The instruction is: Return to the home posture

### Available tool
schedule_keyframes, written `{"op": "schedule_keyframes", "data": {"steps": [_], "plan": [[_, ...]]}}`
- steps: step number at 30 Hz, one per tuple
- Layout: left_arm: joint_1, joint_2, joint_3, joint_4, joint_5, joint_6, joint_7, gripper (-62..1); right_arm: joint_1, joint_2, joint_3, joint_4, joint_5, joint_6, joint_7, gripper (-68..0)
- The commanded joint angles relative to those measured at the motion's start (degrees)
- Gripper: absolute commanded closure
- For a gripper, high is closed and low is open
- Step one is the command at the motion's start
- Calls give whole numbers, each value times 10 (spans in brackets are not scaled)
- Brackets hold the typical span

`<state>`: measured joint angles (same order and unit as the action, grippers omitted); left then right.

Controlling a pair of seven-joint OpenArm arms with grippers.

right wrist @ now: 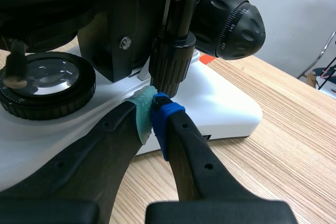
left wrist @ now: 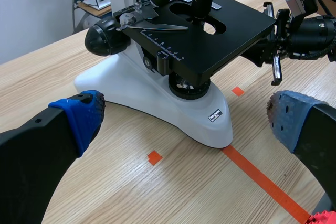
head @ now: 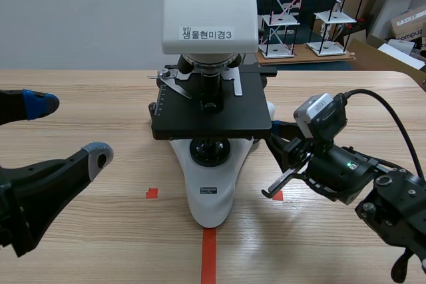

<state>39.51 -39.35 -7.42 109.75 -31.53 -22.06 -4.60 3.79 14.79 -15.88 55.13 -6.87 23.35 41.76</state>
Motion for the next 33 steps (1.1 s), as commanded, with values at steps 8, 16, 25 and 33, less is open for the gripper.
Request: {"op": "schedule_keyframes", "data": {"steps": [8, 16, 25, 33], "plan": [[3, 4, -1, 9, -4, 1, -8, -623, -2, 8, 3, 16, 9, 2, 14, -12], [3, 4, -1, 9, -4, 1, -7, -623, -114, 42, 13, 64, 9, 2, 105, -24], [3, 4, -1, 9, -4, 1, -7, -623, -301, 73, 78, 208, 9, 2, 105, -188], [3, 4, -1, 9, -4, 1, -8, -623, -452, 79, 141, 362, 10, 2, 104, -568]]}}
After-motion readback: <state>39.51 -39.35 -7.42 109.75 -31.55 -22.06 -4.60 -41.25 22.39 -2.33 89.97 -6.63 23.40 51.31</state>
